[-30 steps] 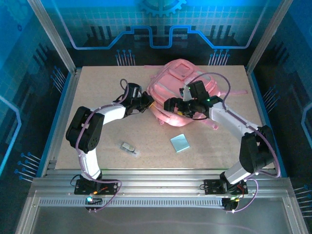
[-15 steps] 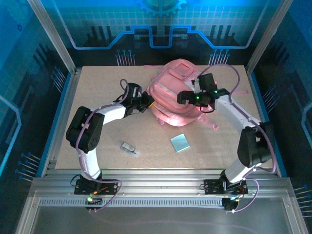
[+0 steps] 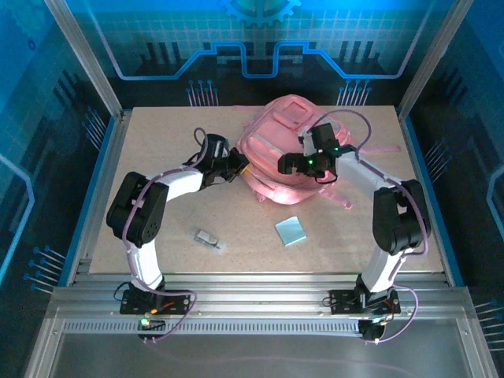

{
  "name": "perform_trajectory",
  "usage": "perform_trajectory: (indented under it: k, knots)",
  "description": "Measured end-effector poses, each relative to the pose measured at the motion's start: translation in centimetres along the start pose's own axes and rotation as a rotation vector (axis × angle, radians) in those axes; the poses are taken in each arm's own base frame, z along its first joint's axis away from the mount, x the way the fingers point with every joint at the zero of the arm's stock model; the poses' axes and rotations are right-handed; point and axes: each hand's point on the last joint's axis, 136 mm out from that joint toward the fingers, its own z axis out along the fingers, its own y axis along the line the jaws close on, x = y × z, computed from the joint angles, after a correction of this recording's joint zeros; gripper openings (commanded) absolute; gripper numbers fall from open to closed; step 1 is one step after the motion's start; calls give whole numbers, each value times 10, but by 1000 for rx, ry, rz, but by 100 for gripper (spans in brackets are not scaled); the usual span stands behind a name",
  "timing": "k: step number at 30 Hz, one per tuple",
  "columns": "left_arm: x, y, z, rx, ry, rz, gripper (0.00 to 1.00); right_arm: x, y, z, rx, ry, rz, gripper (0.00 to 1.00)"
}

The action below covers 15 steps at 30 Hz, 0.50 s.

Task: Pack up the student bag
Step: Unzip the student bag at the top-center of the table.

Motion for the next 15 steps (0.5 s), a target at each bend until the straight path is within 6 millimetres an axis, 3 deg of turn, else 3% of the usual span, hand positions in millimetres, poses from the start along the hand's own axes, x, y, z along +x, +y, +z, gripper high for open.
perform_trajectory:
  k: [5, 8, 12, 15]
  knots:
    - [-1, 0, 1, 2, -1, -5, 0, 41, 37, -5, -105, 68, 38, 100]
    - [-2, 2, 1, -1, -2, 0, 0, 53, 47, -8, -117, 86, 44, 100]
    - [-7, 4, -2, -18, 0, 38, 17, 44, 35, -29, -58, 36, 59, 98]
    - [-12, 5, -12, -48, 5, 100, 36, 26, 12, -49, 22, -38, 95, 83]
